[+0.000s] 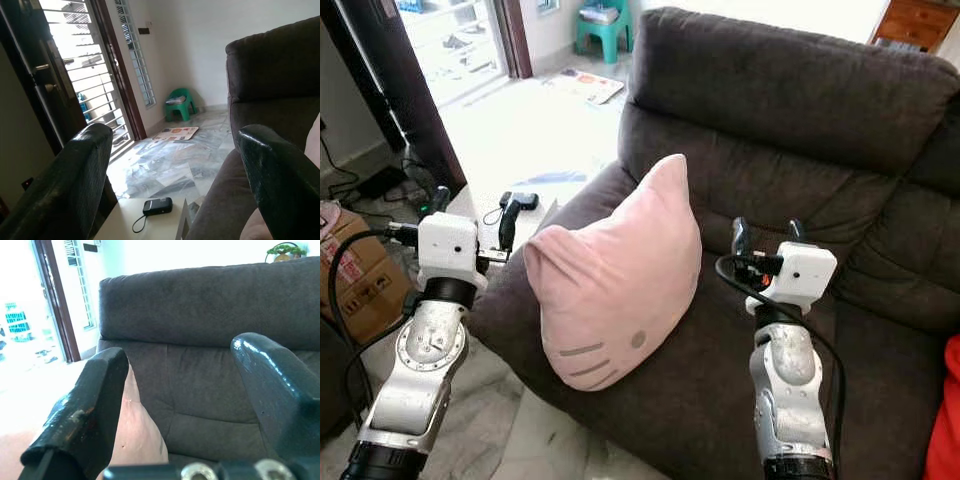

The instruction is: Move the pillow to the sofa from floor

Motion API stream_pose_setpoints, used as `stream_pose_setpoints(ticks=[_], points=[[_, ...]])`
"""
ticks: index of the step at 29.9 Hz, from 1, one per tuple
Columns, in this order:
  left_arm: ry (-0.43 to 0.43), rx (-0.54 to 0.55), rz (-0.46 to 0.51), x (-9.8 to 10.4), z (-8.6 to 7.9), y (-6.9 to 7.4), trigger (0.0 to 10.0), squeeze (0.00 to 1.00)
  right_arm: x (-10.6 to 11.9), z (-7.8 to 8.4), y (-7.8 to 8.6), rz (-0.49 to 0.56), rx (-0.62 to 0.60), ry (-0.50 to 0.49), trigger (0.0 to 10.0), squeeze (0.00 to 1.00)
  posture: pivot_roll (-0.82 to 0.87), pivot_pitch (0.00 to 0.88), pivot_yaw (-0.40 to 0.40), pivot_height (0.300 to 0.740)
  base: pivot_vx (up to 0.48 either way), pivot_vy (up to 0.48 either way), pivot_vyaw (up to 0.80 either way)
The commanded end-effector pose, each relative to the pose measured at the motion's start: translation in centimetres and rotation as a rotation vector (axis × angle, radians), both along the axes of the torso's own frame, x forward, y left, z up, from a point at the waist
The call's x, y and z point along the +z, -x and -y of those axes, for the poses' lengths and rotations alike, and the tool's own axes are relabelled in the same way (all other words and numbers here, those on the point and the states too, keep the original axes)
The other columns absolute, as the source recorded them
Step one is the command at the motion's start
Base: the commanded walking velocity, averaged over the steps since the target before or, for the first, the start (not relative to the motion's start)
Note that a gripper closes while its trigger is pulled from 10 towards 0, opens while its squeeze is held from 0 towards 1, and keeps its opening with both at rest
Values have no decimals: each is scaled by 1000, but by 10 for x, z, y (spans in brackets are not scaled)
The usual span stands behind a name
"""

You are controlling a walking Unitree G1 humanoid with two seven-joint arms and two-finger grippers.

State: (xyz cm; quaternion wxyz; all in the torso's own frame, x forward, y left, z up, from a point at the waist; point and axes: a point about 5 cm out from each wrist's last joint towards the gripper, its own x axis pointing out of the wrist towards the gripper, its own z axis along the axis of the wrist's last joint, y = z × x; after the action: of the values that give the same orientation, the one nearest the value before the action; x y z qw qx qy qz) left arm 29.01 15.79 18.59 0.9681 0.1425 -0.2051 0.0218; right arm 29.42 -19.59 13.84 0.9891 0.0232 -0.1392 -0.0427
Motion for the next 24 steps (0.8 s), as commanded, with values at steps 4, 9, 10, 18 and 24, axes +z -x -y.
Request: stream_pose_setpoints(ticks=[4, 9, 10, 18, 24], points=[[-18, -1, -6, -4, -2, 0, 10000, 0, 7, 1, -1, 35, -10, -9, 10000, 0, -21, 13, -25, 740, 0, 0, 0], [-20, -3, -5, -3, -2, -2, 10000, 0, 7, -1, -2, 38, -9, -12, 10000, 0, -22, 19, -22, 740, 0, 0, 0], [-19, -3, -5, -3, -2, -3, 10000, 0, 7, -1, -2, 38, -9, -11, 10000, 0, -22, 19, -22, 740, 0, 0, 0], [-18, -7, -6, -3, 0, -5, 10000, 0, 10, -1, -4, 42, -13, -1, 10000, 0, -23, 40, -25, 740, 0, 0, 0], [-19, -2, -3, -3, -1, -5, 10000, 0, 11, 0, -5, 46, -16, -2, 10000, 0, -17, 53, -29, 740, -125, 0, 0]])
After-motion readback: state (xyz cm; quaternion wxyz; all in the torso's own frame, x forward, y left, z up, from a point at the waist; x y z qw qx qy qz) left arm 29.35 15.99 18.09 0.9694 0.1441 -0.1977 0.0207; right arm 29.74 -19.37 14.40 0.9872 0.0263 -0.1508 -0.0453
